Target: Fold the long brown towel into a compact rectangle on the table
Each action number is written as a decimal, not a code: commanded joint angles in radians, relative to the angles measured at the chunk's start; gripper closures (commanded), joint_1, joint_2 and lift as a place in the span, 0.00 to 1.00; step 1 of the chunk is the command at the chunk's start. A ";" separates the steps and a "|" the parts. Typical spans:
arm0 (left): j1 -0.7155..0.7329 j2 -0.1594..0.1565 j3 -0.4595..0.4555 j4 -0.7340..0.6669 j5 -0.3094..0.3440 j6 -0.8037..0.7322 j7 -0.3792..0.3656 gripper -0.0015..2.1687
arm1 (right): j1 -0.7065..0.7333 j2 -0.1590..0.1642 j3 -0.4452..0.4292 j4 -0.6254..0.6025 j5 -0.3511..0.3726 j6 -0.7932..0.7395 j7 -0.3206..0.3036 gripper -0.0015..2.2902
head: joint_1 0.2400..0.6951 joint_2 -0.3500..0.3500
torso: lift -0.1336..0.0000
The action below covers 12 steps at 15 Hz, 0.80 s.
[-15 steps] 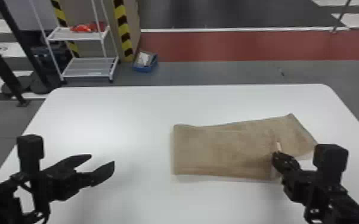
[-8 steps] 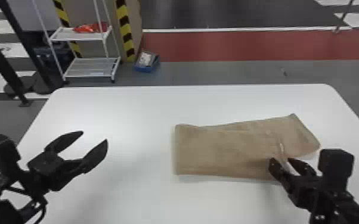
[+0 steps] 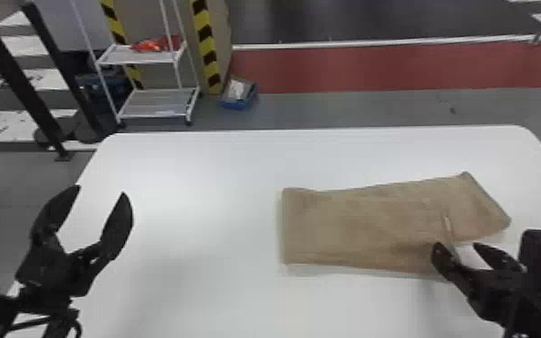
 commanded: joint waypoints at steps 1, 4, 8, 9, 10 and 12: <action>0.014 0.006 -0.011 0.007 0.003 -0.026 -0.003 0.04 | -0.016 0.001 0.000 0.031 0.002 -0.019 0.000 0.20 | 1.00 0.67 | 0.08; 0.014 0.009 -0.008 0.006 0.000 -0.020 -0.011 0.04 | -0.022 0.001 0.002 0.051 0.003 -0.031 0.000 0.23 | 1.00 0.66 | 0.08; 0.014 0.024 -0.001 -0.019 -0.019 0.097 -0.040 0.04 | -0.016 0.001 0.011 0.051 0.000 -0.046 0.000 0.33 | 1.00 0.65 | 0.08; 0.015 0.026 -0.001 -0.022 -0.036 0.115 -0.043 0.04 | -0.016 0.001 0.017 0.050 0.000 -0.046 0.000 0.36 | 1.00 0.65 | 0.08; 0.015 0.029 -0.001 -0.034 -0.066 0.140 -0.048 0.04 | -0.016 0.001 0.022 0.050 0.000 -0.046 0.000 0.36 | 1.00 0.65 | 0.08; 0.018 0.032 0.007 -0.053 -0.122 0.173 -0.071 0.04 | -0.016 0.001 0.033 0.042 0.000 -0.046 0.000 0.36 | 1.00 0.64 | 0.08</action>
